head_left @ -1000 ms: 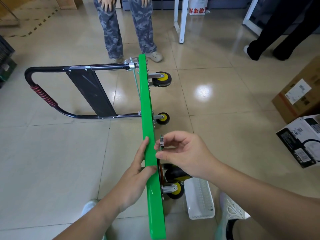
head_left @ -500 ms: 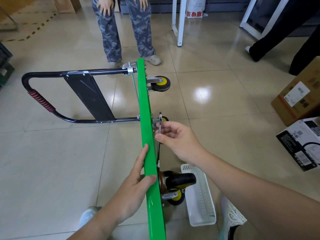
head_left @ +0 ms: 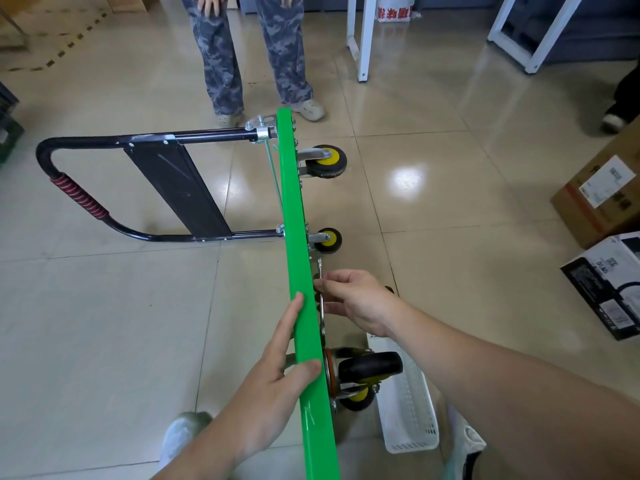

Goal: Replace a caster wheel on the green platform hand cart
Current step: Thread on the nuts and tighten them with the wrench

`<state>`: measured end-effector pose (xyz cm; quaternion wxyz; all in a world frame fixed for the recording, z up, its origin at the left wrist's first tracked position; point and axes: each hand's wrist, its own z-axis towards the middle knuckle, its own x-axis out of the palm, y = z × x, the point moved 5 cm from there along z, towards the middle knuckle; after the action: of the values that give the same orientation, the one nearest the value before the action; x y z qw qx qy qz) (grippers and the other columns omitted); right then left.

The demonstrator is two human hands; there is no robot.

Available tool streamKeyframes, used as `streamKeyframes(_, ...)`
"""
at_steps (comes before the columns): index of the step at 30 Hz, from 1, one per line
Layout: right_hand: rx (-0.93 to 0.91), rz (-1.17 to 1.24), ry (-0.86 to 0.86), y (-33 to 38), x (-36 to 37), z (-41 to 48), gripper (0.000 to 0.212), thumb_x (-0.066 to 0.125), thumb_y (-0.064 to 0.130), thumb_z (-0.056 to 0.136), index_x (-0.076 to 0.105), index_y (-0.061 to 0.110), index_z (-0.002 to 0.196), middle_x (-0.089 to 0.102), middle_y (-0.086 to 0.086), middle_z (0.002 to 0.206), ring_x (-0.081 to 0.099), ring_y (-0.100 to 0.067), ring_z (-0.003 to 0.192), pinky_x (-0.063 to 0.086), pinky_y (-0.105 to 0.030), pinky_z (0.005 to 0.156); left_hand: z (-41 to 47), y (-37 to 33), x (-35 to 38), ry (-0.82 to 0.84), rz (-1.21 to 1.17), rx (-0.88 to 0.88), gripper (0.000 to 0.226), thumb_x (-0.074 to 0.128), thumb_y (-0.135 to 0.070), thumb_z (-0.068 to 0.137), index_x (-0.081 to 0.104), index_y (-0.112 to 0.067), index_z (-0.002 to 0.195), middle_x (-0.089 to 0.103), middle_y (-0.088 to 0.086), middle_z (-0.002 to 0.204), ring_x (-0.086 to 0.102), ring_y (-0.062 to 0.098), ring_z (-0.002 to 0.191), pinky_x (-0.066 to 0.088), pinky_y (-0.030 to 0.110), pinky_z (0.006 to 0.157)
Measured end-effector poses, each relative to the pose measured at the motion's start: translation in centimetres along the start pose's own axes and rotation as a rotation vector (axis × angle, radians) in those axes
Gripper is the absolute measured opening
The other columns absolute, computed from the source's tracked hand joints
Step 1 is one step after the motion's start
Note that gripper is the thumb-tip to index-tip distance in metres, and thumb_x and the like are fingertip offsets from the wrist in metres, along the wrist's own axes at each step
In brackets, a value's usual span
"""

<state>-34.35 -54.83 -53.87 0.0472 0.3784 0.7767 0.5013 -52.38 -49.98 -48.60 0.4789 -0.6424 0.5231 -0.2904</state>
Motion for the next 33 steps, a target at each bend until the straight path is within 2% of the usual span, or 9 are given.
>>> streamKeyframes(3,0.0,0.016,-0.023,-0.1,0.0,0.1,0.022,0.064,0.014,0.096,0.067,-0.002,0.111,0.072,-0.02,0.113,0.07,-0.03,0.1,0.057,-0.045,0.094,0.0,-0.1,0.0,0.002,-0.005,0.007,0.081,0.055,-0.016,0.103,0.018,-0.078,0.141,0.042,-0.047,0.135,0.06,-0.01,0.115,0.046,0.007,0.086)
streamKeyframes(5,-0.05,0.023,-0.049,0.9,0.0,0.1,0.012,0.064,0.011,0.095,0.07,0.002,0.102,0.075,-0.016,0.103,0.072,-0.026,0.091,0.06,-0.039,0.082,0.1,-0.2,0.0,0.003,-0.008,0.018,0.081,0.054,-0.015,0.104,0.017,-0.075,0.142,0.045,-0.044,0.137,0.061,-0.009,0.114,0.046,0.007,0.086)
streamKeyframes(8,-0.156,0.025,-0.133,3.5,-0.6,-0.5,0.013,0.068,0.006,0.092,0.069,0.006,0.104,0.074,-0.008,0.096,0.073,-0.016,0.082,0.059,-0.032,0.074,0.1,-0.3,0.0,0.015,0.009,0.026,0.08,0.053,-0.013,0.104,0.017,-0.073,0.143,0.049,-0.055,0.124,0.062,-0.008,0.112,0.047,0.008,0.085)
streamKeyframes(12,-0.271,0.003,-0.136,6.7,-0.3,-3.2,0.03,0.071,0.001,0.088,0.065,0.001,0.117,0.071,-0.013,0.101,0.071,-0.02,0.085,0.062,-0.037,0.077,0.1,-0.2,-0.2,0.019,0.012,0.037,0.08,0.054,-0.016,0.105,0.018,-0.079,0.14,0.048,-0.052,0.128,0.063,-0.001,0.116,0.048,0.013,0.091)
streamKeyframes(16,-0.401,-0.099,-0.054,7.6,1.2,-7.2,0.029,0.071,-0.006,0.084,0.068,0.007,0.109,0.071,-0.011,0.098,0.07,-0.019,0.089,0.062,-0.033,0.077,0.2,-0.3,0.0,0.008,0.013,0.054,0.077,0.056,-0.024,0.101,0.017,-0.076,0.142,0.052,-0.049,0.127,0.065,0.002,0.116,0.048,0.023,0.099)
streamKeyframes(23,-0.511,-0.156,0.002,6.9,1.9,-10.5,0.029,0.073,-0.012,0.078,0.07,0.007,0.1,0.072,-0.009,0.095,0.069,-0.021,0.091,0.058,-0.03,0.087,-0.1,-0.6,0.4,-0.003,0.012,0.049,0.077,0.049,-0.008,0.105,0.015,-0.065,0.144,0.052,-0.057,0.114,0.064,-0.013,0.101,0.047,0.008,0.084)
streamKeyframes(25,-0.529,-0.167,0.005,6.6,2.2,-11.0,0.028,0.073,-0.013,0.078,0.069,0.005,0.1,0.072,-0.01,0.095,0.068,-0.02,0.09,0.057,-0.03,0.088,-0.2,-0.5,0.5,-0.01,0.005,0.049,0.077,0.05,-0.012,0.105,0.015,-0.069,0.144,0.054,-0.05,0.122,0.066,-0.005,0.103,0.051,0.013,0.085)
streamKeyframes(29,-0.542,-0.224,0.023,5.9,2.8,-11.7,0.025,0.075,-0.012,0.078,0.069,0.004,0.096,0.072,-0.009,0.093,0.069,-0.017,0.089,0.058,-0.03,0.087,-0.2,-0.5,0.5,-0.032,-0.001,0.058,0.076,0.056,-0.031,0.094,0.018,-0.08,0.138,0.043,-0.024,0.151,0.069,0.015,0.108,0.055,0.039,0.1)
streamKeyframes(33,-0.548,-0.192,0.034,4.9,3.4,-12.3,0.031,0.074,-0.015,0.078,0.072,0.012,0.093,0.071,-0.008,0.092,0.068,-0.018,0.092,0.058,-0.034,0.089,-0.3,-0.7,0.8,-0.021,0.005,0.073,0.076,0.052,-0.019,0.104,0.017,-0.076,0.141,0.04,-0.027,0.15,0.067,0.007,0.109,0.054,0.031,0.098)
